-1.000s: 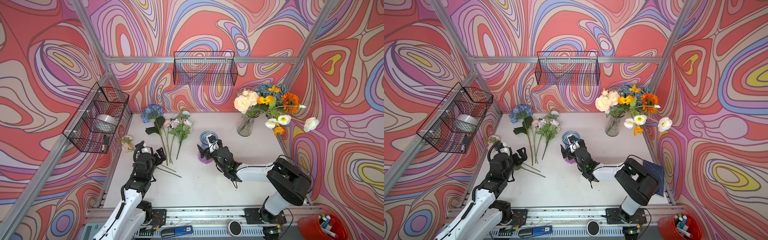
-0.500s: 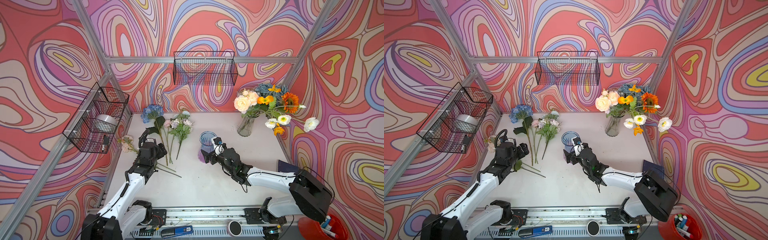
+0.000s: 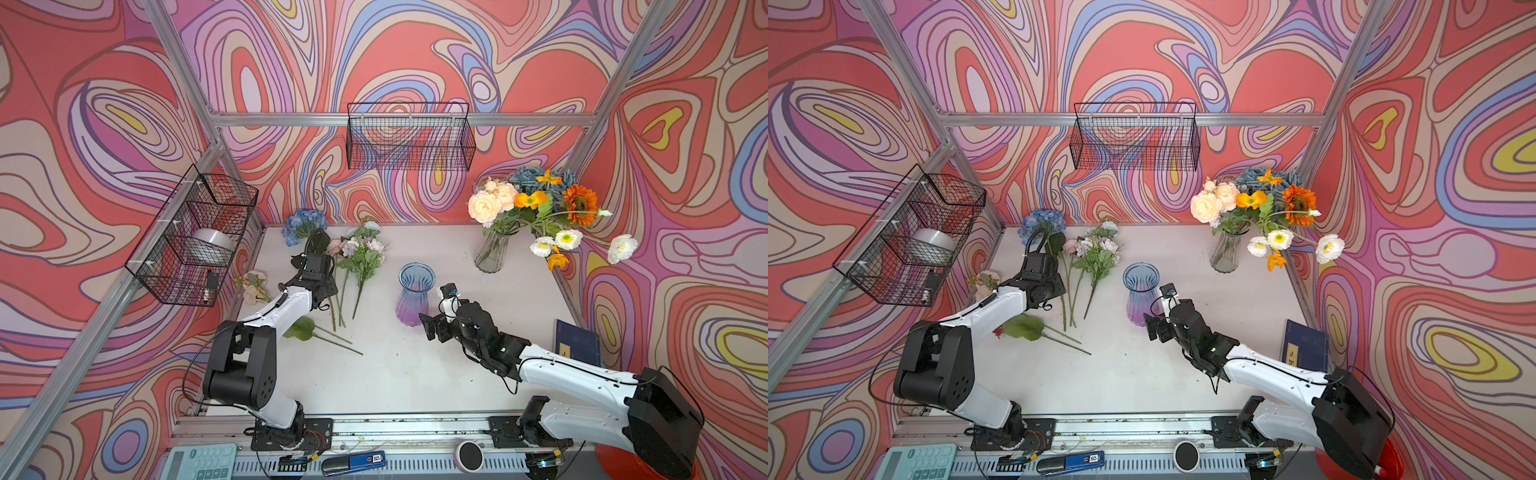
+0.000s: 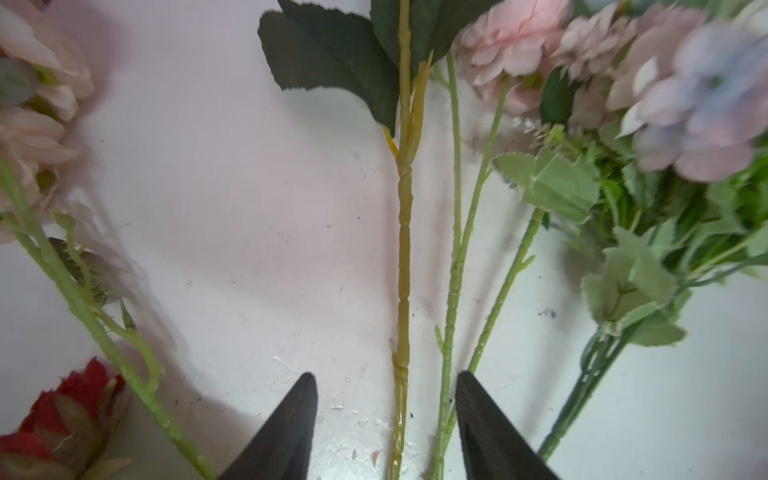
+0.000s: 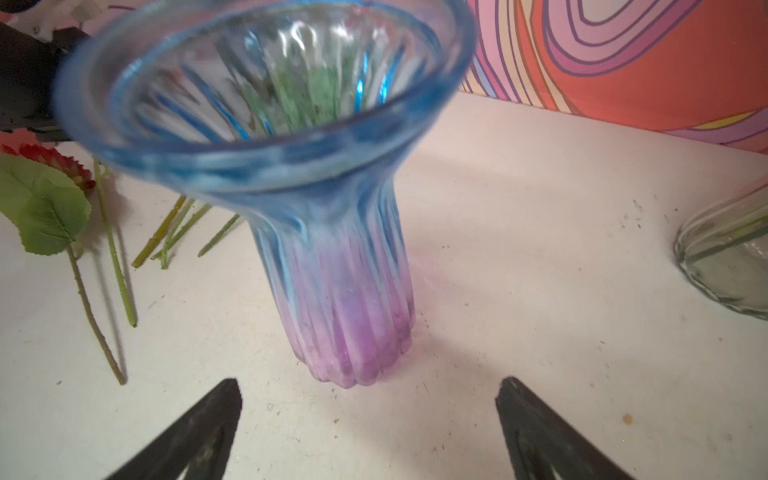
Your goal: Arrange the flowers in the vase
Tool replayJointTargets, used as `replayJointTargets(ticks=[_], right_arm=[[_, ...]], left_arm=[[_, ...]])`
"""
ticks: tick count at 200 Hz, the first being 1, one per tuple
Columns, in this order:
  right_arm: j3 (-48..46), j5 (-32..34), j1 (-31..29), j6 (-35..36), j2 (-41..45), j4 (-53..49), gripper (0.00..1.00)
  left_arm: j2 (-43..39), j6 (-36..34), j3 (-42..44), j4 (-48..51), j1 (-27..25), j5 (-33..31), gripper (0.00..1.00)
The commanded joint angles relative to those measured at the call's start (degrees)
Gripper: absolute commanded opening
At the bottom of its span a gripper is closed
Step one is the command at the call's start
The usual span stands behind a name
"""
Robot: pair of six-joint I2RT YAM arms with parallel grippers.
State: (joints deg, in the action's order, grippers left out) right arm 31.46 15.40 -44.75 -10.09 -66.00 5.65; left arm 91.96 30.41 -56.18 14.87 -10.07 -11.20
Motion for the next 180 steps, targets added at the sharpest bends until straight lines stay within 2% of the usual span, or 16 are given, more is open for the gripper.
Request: replayJointTargets(ticks=[1,48,80,115,155,180], right_arm=[[-1.6,2.6,3.1,-1.7,0.1,-1.8,0.98],[-2.9,-1.7,12.2,-5.7,-0.9,1.3,0.98],[-0.7,-1.1,13.1,-6.0,-1.3,0.6,0.98],[1.0,-0.1,13.2,-5.7,0.9,-0.1,0.98],[0.7,0.6,13.5,-5.2,5.1,-1.2,0.99],[1.5,0.3,13.6,-4.6,6.9,-2.7,0.98]], left_arm=[[4.5,-1.2,-4.2,5.8,0.3,0.1,0.49],[10.2,-1.5,-7.9,6.8,0.3,-0.1,0.41],[13.7,-1.7,-9.7,7.0,0.3,0.1,0.39],[17.4,-1.8,-11.6,7.1,0.4,1.3,0.29],[18.4,-2.0,-12.5,7.1,0.5,1.2,0.0],[16.5,-2.2,-12.4,7.3,0.4,0.0,0.0]])
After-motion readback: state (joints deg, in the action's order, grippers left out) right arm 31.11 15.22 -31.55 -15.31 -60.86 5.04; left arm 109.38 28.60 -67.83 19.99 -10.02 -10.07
